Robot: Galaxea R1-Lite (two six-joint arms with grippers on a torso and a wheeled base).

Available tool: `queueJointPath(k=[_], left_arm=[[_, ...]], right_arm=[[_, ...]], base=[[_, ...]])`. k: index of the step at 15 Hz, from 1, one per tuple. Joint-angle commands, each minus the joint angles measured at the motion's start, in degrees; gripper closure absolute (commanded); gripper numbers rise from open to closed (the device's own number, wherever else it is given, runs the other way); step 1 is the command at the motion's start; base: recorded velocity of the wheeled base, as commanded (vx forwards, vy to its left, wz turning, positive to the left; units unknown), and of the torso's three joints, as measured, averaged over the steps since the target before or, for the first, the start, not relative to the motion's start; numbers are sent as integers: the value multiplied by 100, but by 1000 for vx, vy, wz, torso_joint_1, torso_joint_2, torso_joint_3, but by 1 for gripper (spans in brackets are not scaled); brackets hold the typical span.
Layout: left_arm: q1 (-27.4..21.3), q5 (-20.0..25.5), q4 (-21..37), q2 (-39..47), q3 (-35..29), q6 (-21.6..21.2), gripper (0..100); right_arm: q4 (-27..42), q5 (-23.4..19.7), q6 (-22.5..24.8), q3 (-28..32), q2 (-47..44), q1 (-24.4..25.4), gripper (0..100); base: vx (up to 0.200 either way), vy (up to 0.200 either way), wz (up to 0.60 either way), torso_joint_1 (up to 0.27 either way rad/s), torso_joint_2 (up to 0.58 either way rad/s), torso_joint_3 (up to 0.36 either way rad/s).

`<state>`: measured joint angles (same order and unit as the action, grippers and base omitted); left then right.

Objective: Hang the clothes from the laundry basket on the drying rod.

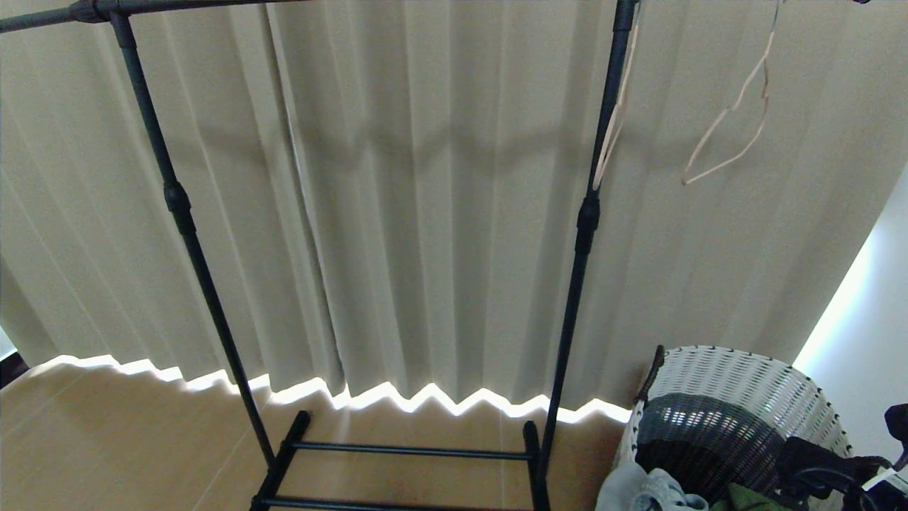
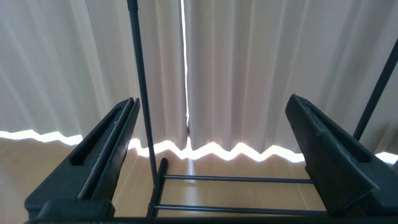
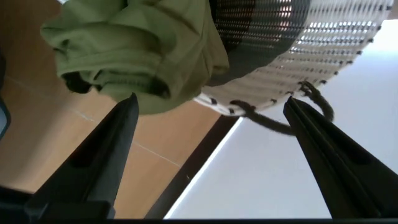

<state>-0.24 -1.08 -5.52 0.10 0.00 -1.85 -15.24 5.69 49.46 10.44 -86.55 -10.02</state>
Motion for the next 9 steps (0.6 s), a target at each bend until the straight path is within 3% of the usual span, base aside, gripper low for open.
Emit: queueJointPath(k=[1,9], left_arm=[[-2,-6,-1,-1,0,1,0],[-2,-6,-1,-1,0,-8,0]], right_arm=[[-480,2,-6,-6,-863,0,0],[-2018,2,3,-77,-2217,-272,0]], base=[[0,0,0,0,0,0],[0,0,0,0,0,0]])
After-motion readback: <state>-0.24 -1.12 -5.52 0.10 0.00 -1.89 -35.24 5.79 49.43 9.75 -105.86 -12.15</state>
